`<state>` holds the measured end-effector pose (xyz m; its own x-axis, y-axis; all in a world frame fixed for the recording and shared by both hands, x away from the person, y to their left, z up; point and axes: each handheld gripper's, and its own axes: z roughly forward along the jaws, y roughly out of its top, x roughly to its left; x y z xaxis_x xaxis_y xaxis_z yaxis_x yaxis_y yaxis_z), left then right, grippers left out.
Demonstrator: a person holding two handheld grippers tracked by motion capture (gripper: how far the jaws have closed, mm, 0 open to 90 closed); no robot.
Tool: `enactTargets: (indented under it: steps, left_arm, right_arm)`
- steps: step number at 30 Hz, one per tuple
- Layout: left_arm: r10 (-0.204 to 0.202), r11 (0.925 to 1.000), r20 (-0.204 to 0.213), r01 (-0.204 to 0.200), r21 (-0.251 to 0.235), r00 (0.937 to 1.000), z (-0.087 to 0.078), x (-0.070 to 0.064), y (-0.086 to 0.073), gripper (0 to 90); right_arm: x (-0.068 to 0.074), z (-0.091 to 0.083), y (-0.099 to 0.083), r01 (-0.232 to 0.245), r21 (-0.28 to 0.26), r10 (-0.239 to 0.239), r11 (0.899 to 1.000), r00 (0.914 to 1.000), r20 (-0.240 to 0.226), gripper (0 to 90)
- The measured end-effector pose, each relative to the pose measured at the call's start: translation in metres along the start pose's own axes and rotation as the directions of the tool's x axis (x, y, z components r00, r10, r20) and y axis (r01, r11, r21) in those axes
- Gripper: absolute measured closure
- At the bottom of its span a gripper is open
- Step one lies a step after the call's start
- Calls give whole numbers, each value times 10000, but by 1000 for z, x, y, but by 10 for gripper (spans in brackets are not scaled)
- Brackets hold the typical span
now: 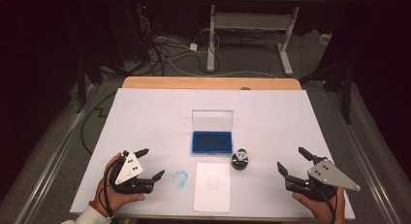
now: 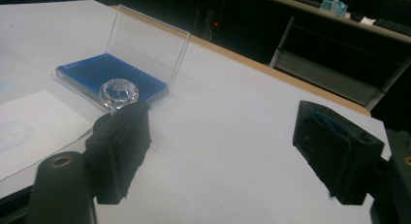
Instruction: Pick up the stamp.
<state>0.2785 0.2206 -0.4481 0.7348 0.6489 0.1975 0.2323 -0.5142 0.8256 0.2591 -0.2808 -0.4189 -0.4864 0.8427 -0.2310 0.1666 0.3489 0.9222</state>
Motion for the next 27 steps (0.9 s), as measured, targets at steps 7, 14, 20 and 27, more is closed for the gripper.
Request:
enactTargets:
  steps: [7,14,20,27]
  left_arm:
    - [-100,9999,-65,99,-135,9999,-3,3,-2,198]
    - [25,10000,18,-25,86,10000,2,1,-3,203]
    - [24,9995,35,-25,317,10000,6,1,-4,202]
    - [95,9986,77,-99,522,9999,10,0,-5,202]
  right_arm:
    - [-5,3,1,-50,202,61,9998,9986,-525,219]
    - [-2,7,6,179,602,-123,9980,9957,-923,195]
    - [-3,17,23,584,1050,-419,9928,9873,-1534,183]
    - [1,41,38,795,1762,-380,9811,9730,-2277,188]
